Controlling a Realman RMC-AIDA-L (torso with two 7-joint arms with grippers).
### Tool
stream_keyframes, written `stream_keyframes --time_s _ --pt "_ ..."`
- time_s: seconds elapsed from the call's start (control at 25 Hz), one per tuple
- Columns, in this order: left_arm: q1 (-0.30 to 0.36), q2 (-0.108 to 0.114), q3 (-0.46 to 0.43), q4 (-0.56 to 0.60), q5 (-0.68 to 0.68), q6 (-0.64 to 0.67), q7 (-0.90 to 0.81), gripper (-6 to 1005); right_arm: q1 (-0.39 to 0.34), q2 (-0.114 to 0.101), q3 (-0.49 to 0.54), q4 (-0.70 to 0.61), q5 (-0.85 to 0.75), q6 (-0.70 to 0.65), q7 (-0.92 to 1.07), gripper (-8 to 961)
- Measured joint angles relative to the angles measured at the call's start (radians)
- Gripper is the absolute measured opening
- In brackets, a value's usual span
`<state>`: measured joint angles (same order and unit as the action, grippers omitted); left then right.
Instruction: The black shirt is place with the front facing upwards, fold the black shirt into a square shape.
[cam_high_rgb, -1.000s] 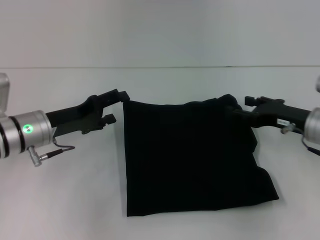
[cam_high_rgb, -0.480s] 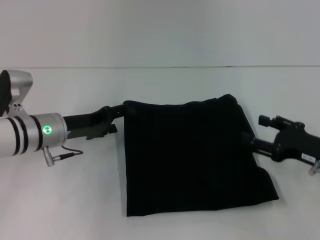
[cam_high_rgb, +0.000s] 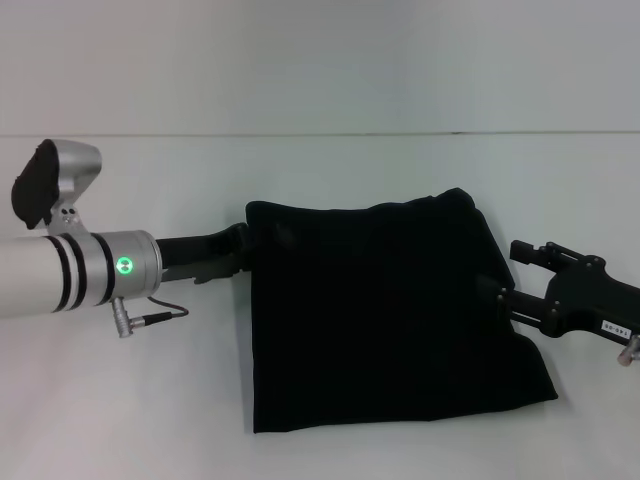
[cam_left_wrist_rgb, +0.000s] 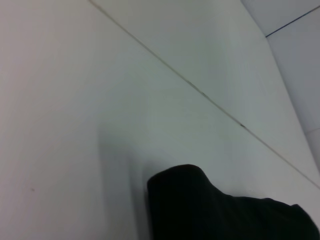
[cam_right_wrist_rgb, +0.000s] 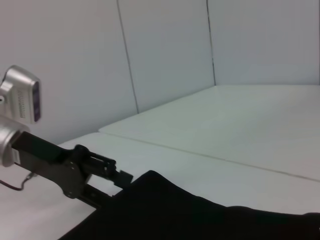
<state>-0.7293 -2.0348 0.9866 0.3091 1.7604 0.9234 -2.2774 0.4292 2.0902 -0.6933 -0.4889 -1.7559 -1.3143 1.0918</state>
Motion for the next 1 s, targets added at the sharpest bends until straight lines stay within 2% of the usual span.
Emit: stream_keyframes --time_s 0.08,0.28,0.4,0.6,0.8,1.0 --pt "0.001 -0.006 0.013 0.004 0.001 -0.027 0.009 946 -0.001 0.0 0.001 0.0 0.0 -0.001 0.0 797" --pt "-0.014 -0.011 0.039 0.002 0.021 -0.055 0.012 777 -0.001 -0.001 0.002 0.0 0.0 -0.011 0.0 798" --pt "-0.019 -0.012 0.044 0.002 0.025 -0.059 0.009 552 0.001 -0.001 0.003 -0.001 0.0 -0.012 0.0 796" --pt "-0.028 -0.013 0.042 0.002 0.025 -0.061 0.005 304 0.006 0.0 0.003 0.0 0.0 -0.012 0.0 793" --pt "-0.041 -0.017 0.041 0.001 0.022 -0.095 0.009 105 0.014 0.001 0.013 0.002 0.0 -0.007 -0.002 793" --pt "-0.056 -0.03 0.038 0.017 0.016 -0.153 0.012 90 0.026 0.002 0.036 0.01 -0.001 -0.007 -0.005 792"
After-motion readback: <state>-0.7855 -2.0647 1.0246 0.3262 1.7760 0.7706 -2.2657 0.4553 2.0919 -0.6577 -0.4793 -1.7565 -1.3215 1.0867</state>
